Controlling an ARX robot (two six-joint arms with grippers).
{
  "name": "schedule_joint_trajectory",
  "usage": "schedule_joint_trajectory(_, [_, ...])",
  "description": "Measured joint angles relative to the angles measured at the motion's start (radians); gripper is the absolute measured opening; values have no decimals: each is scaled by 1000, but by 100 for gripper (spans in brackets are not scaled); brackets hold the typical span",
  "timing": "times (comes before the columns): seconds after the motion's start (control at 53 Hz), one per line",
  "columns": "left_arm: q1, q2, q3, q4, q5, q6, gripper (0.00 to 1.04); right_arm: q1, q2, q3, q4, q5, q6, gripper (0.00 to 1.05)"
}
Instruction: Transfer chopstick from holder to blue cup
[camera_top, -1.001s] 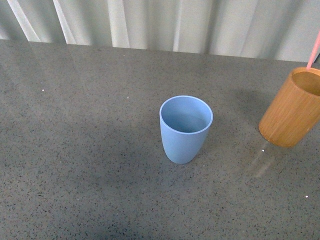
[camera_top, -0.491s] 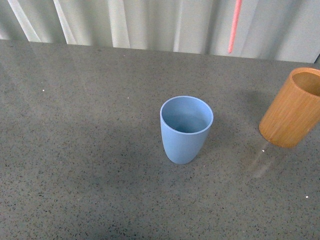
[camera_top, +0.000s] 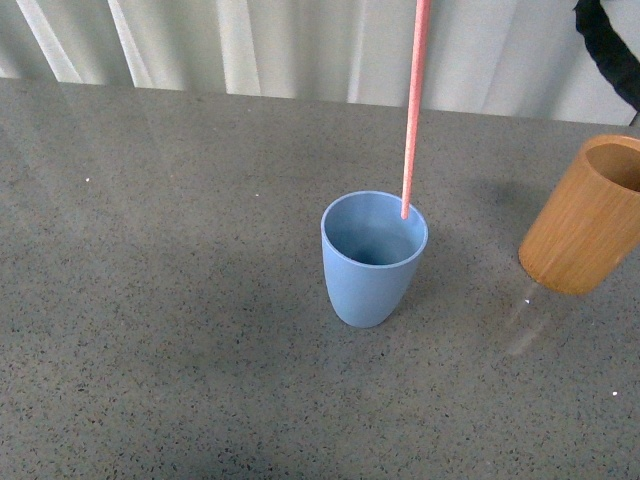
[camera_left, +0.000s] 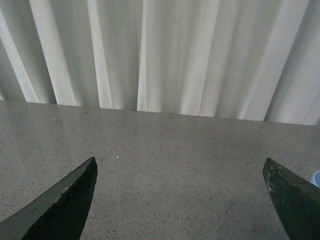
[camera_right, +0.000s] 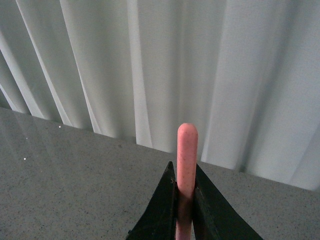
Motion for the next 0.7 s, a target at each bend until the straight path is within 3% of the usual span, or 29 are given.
schedule_joint_trajectory(0.567, [0, 0, 0, 0, 0, 0, 98, 14, 123, -22, 68, 17, 47, 3])
schedule_joint_trajectory(0.699, [0, 0, 0, 0, 0, 0, 98, 16, 136, -34, 68, 16, 58, 22])
